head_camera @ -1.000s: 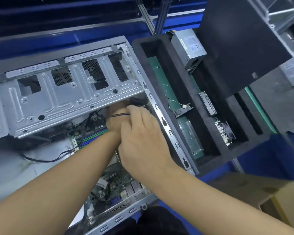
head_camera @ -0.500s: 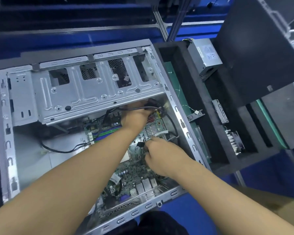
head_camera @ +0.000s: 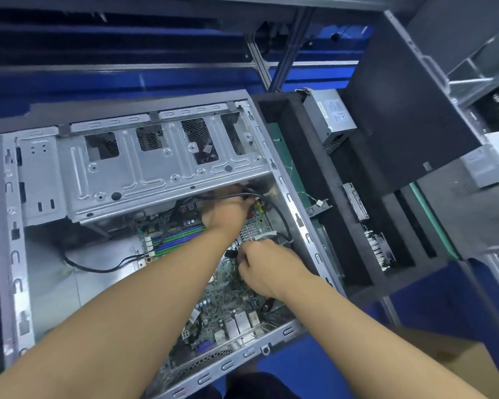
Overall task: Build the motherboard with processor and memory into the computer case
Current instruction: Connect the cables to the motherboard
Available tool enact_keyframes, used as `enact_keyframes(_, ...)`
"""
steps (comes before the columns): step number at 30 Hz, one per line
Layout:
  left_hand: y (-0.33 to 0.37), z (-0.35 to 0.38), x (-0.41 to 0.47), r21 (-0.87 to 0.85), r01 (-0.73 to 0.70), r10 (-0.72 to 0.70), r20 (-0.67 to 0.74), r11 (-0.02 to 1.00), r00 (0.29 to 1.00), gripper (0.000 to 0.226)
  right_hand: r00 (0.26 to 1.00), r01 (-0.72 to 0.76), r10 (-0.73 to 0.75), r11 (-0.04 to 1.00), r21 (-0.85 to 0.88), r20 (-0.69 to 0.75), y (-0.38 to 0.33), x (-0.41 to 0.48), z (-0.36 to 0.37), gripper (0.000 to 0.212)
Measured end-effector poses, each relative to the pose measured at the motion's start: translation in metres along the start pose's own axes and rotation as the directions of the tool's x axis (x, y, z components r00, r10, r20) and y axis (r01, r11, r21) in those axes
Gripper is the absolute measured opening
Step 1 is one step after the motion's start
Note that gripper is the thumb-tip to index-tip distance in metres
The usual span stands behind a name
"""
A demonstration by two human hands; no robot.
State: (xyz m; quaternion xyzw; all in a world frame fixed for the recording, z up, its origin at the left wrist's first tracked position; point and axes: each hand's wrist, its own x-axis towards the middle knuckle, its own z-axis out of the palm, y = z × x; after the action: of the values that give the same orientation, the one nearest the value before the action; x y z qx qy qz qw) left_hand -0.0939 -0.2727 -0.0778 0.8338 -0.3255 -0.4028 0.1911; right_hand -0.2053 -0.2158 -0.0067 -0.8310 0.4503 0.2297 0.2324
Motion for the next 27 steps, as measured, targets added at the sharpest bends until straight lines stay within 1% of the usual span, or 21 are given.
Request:
enact_keyframes(2, 0.000, -0.002, -0.003, 0.017, -0.063, 0.064, -0.023, 0.998, 0.998, 0.027, 1.000, 0.002, -0.002, 1.000, 0.005, 0.005, 0.000, 0.000, -0.001, 0.026)
enact_keyframes(4, -0.001, -0.003, -0.006, 0.049, -0.121, 0.124, -0.058, 0.991, 0.991, 0.027, 1.000, 0.002, -0.002, 1.000, 0.009, 0.018, 0.001, -0.001, -0.001, 0.028)
enact_keyframes(5, -0.002, -0.003, -0.006, 0.060, -0.126, 0.131, -0.074, 0.990, 0.989, 0.028, 1.000, -0.001, 0.000, 1.000, 0.011, 0.022, 0.001, -0.001, -0.001, 0.028)
enact_keyframes(7, -0.001, -0.003, -0.006, 0.047, -0.105, 0.109, -0.102, 0.993, 0.989, 0.036, 1.000, -0.008, 0.007, 1.000, 0.014, 0.025, 0.002, -0.001, -0.001, 0.029)
enact_keyframes(9, -0.001, -0.004, -0.005, 0.007, -0.041, 0.041, -0.104, 0.999, 0.994, 0.039, 1.000, -0.010, 0.010, 1.000, 0.010, 0.023, 0.002, 0.001, 0.000, 0.028)
enact_keyframes(11, 0.001, -0.004, -0.004, -0.012, -0.010, 0.008, -0.119, 1.000, 0.993, 0.036, 1.000, -0.005, 0.004, 1.000, 0.005, 0.023, 0.002, 0.002, 0.001, 0.028)
enact_keyframes(14, 0.002, -0.003, -0.003, 0.040, -0.032, 0.037, -0.122, 0.999, 0.992, 0.028, 0.999, 0.010, -0.010, 1.000, -0.003, 0.037, 0.001, 0.004, 0.003, 0.029)
enact_keyframes(16, 0.001, -0.002, -0.001, 0.072, -0.039, 0.045, -0.087, 0.997, 0.995, 0.028, 0.998, 0.017, -0.015, 1.000, -0.018, 0.059, 0.000, 0.005, 0.003, 0.030)
enact_keyframes(17, 0.001, -0.002, 0.002, 0.083, -0.060, 0.065, -0.060, 0.995, 0.996, 0.029, 0.997, 0.020, -0.018, 0.999, -0.029, 0.071, 0.000, 0.007, 0.003, 0.029)
enact_keyframes(19, 0.000, -0.003, 0.005, 0.167, -0.122, 0.122, 0.008, 0.978, 0.992, 0.033, 0.996, 0.027, -0.023, 0.999, -0.046, 0.091, 0.000, 0.010, 0.001, 0.027)
enact_keyframes(21, 0.002, -0.005, 0.009, 0.225, -0.123, 0.108, 0.075, 0.967, 0.991, 0.030, 0.995, 0.032, -0.026, 0.998, -0.055, 0.101, 0.000, 0.012, 0.000, 0.026)
enact_keyframes(22, 0.002, -0.005, 0.011, 0.223, -0.102, 0.082, 0.098, 0.969, 0.992, 0.025, 0.994, 0.033, -0.027, 0.998, -0.054, 0.105, 0.000, 0.012, -0.001, 0.026)
enact_keyframes(24, 0.002, -0.004, 0.017, 0.204, -0.065, 0.039, 0.129, 0.977, 0.991, 0.031, 0.993, 0.033, -0.027, 0.998, -0.049, 0.113, 0.000, 0.012, -0.001, 0.027)
enact_keyframes(27, -0.003, 0.001, 0.023, 0.166, -0.067, 0.038, 0.172, 0.984, 0.984, 0.033, 0.990, 0.030, -0.023, 0.998, -0.047, 0.138, 0.000, 0.012, 0.000, 0.028)
